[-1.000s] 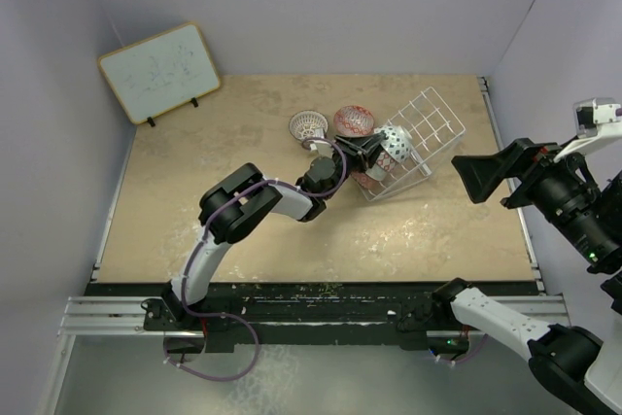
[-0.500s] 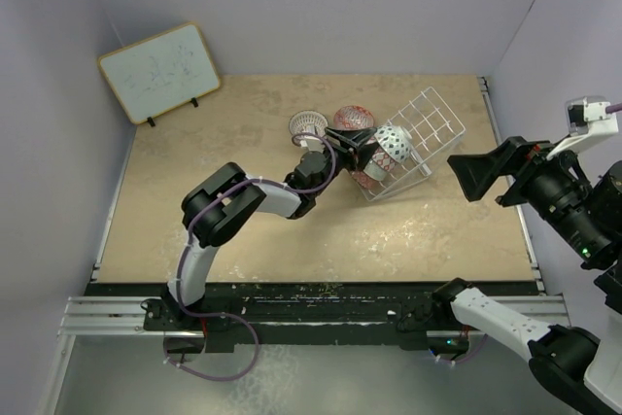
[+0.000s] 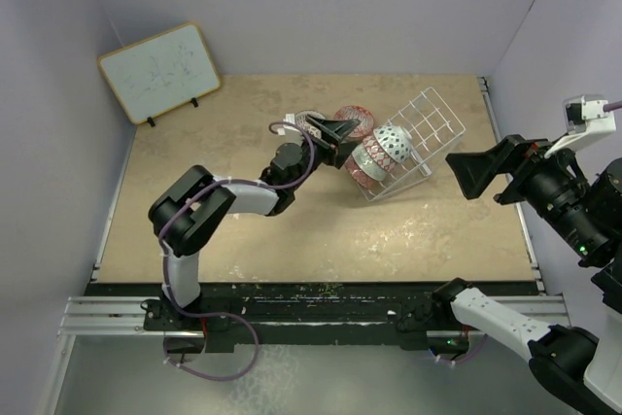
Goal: Load the bowls into the dish rack
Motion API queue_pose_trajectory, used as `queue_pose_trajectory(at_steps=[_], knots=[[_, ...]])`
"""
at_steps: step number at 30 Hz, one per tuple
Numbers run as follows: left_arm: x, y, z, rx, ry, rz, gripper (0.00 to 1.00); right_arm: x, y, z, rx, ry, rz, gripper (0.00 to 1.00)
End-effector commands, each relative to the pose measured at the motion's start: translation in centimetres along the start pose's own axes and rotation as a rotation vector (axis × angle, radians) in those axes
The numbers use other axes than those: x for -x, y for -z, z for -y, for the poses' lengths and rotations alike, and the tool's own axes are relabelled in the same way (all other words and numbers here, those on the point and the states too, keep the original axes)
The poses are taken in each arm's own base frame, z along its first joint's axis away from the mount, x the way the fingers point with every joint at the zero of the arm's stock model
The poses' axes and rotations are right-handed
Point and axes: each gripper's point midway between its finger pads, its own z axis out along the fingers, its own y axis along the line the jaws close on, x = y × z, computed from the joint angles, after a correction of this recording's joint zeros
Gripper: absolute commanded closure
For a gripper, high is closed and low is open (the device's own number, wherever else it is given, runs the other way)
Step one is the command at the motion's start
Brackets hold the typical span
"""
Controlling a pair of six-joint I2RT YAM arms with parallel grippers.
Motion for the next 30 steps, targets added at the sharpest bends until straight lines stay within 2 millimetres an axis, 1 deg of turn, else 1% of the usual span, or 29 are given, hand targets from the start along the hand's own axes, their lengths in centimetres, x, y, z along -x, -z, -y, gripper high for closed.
queue_pose_trajectory(at_steps=[1, 5, 7, 9, 11, 13, 15, 18, 21, 24, 27, 30], knots=[[2.7, 1.5, 5.4, -0.077, -0.218, 0.005, 0.01, 1.2, -0.2, -0.5, 0.021, -0.010, 0.050, 0.00], [5.4, 2.0, 6.7, -0.020, -0.404, -0.005, 0.01, 1.1, -0.4, -0.8, 0.034, -0.012, 0.047, 0.00], [6.7, 2.1, 7.0, 0.005, -0.485, -0.011, 0.01, 1.0, -0.5, -0.8, 0.034, -0.012, 0.046, 0.00], [7.7, 2.0, 6.5, 0.055, -0.581, -0.049, 0.01, 1.1, -0.4, -0.8, 0.033, -0.013, 0.049, 0.00], [8.3, 1.4, 5.9, 0.117, -0.727, -0.116, 0.01, 1.2, -0.3, -0.8, 0.034, -0.015, 0.052, 0.00], [8.5, 0.7, 4.5, 0.205, -0.928, -0.222, 0.01, 1.3, -0.1, -0.8, 0.033, -0.013, 0.052, 0.00], [9.3, 0.7, 2.2, 0.308, -1.136, -0.344, 0.01, 1.3, -0.1, -0.7, 0.031, -0.009, 0.047, 0.00], [10.6, 1.5, -0.6, 0.410, -1.324, -0.467, 0.02, 1.1, -0.2, -0.6, 0.025, -0.005, 0.042, 0.00], [12.2, 2.5, -3.2, 0.514, -1.440, -0.541, 0.04, 1.2, -0.4, -0.6, 0.024, -0.007, 0.044, 0.00], [13.3, 3.1, -5.3, 0.569, -1.525, -0.597, 0.06, 1.2, -0.6, -0.8, 0.028, -0.006, 0.043, 0.00], [14.0, 3.2, -6.9, 0.586, -1.600, -0.633, 0.08, 1.2, -0.7, -0.8, 0.027, -0.006, 0.041, 0.00], [14.6, 2.6, -7.8, 0.592, -1.700, -0.642, 0.08, 1.2, -0.7, -0.7, 0.024, -0.006, 0.040, 0.00]])
